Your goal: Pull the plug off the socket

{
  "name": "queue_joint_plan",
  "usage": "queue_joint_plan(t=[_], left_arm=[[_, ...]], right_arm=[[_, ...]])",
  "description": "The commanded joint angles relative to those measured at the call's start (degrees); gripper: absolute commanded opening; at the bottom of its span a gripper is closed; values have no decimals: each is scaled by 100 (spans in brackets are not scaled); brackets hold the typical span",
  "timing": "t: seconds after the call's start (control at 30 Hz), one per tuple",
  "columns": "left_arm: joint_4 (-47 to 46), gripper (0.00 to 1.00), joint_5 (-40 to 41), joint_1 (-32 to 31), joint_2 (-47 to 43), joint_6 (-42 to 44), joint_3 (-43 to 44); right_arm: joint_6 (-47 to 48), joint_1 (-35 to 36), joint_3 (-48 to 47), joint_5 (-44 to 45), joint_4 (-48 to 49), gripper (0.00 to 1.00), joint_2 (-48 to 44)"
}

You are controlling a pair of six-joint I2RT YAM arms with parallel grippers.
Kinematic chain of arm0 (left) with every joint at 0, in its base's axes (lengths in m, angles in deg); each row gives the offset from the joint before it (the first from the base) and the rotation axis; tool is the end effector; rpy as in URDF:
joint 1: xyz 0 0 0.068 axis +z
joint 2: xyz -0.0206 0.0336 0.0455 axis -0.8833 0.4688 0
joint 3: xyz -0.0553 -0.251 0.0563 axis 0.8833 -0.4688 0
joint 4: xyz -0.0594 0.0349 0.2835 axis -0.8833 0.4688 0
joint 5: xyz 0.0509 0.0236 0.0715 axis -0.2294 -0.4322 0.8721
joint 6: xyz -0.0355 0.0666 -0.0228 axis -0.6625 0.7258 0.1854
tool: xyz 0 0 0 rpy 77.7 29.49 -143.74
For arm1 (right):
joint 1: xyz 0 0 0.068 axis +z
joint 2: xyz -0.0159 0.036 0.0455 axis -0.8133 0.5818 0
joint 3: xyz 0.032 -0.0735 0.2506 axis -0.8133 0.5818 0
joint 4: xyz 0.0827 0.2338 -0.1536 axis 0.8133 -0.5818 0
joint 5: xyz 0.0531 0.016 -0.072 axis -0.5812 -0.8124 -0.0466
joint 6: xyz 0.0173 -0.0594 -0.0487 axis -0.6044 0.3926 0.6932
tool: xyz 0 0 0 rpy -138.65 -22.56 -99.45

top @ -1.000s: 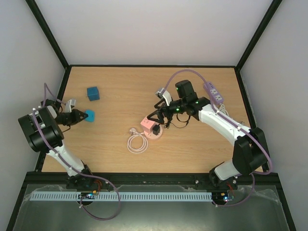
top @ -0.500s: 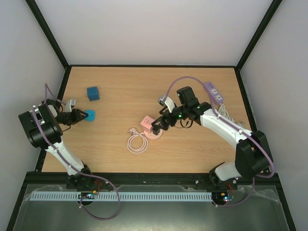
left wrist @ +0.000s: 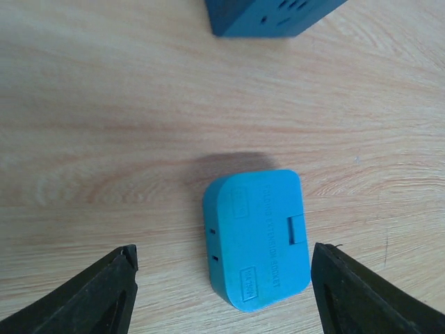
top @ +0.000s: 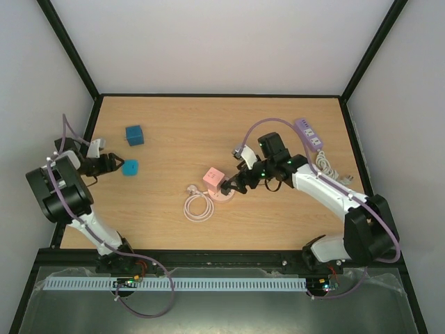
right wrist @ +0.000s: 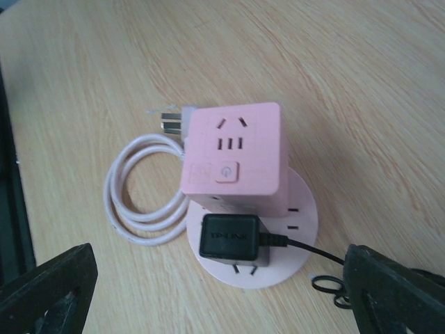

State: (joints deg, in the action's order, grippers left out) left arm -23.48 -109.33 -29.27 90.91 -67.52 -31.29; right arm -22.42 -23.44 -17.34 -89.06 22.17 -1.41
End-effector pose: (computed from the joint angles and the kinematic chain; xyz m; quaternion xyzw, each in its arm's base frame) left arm 0.3289 0.1584 0.0900 -0.0405 0.9211 -0.2392 0.3046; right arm 0.2616 0.2108 0.2048 -0.4526 0.7483 0.3890 0.2896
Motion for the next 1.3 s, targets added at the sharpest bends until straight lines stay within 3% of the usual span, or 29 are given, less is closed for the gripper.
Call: queue_joint_plan(t=[0.0,0.23,0.47,0.77,1.27], left_arm=[[39,71,417,-173,-732,441,26],[274,72,534,-1068,-1550,883,20],[346,71,671,-2531,-2265,1124,-209],[297,71,838,-4137,-2443,816,-120],[43,70,882,-4350,-2674,424,-309]], right_arm=[[150,-13,229,647,177,93,-251],[143,217,545,1064,504,72,-370],[328,458,988,1341,992,70,-393],[546,684,1339,1285,1527,60,-259],[512,845,1269,1502,2040,50,443]])
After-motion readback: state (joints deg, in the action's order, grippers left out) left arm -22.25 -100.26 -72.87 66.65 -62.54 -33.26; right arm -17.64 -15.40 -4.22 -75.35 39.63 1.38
